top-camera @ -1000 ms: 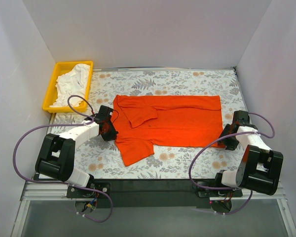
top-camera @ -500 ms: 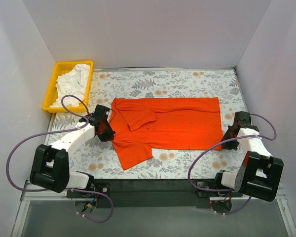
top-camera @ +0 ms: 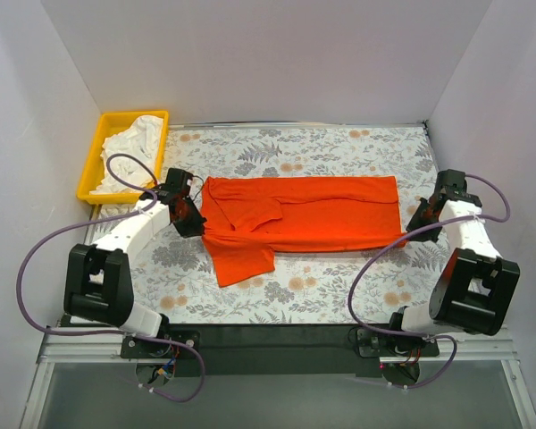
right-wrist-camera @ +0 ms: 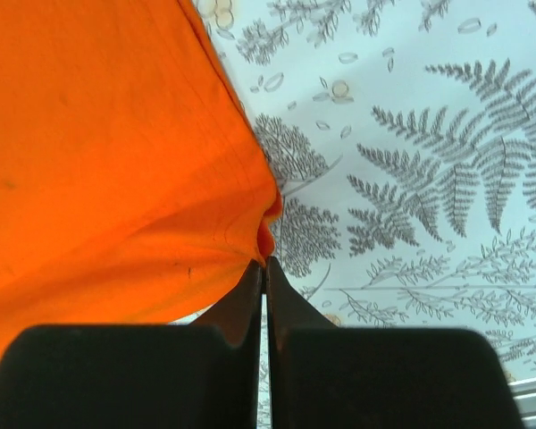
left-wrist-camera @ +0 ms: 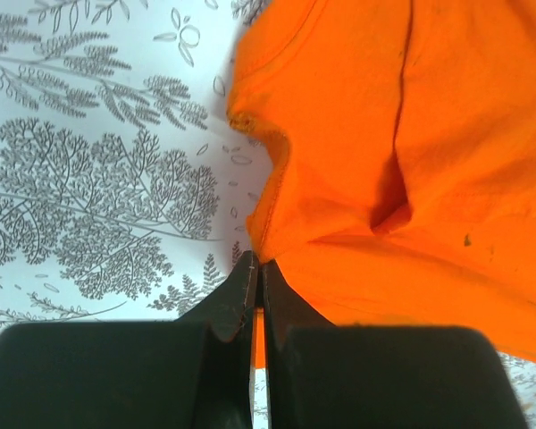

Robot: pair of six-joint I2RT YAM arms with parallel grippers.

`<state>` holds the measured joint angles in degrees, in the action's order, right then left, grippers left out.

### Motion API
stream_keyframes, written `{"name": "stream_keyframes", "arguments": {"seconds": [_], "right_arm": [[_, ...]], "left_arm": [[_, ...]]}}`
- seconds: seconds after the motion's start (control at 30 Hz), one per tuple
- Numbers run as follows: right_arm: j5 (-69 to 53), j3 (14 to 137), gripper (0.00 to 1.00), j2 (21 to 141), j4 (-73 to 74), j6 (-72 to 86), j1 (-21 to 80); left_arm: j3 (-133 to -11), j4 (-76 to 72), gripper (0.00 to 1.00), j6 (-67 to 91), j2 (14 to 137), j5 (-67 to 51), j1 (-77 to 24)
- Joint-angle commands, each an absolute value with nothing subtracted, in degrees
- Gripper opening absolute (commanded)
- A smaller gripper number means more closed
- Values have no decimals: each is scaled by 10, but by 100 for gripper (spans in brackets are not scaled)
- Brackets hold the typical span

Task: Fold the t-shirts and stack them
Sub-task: Fold the tshirt

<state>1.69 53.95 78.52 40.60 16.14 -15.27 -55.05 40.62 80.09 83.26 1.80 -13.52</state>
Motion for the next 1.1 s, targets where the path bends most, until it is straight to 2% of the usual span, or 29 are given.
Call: {"name": "stream_keyframes", "arguments": {"seconds": [0.0,0.5,1.07], "right_arm": [[4,587,1,822,416,147,-158],[-61,729,1,959,412,149,-157],[-66,787,1,1038,390,142,-149]], "left_arm": [[-598,418,0,775,854,4,-115],[-667,418,0,762,957,-67,-86],[-697,402,0,766,998,-66,-75]]}}
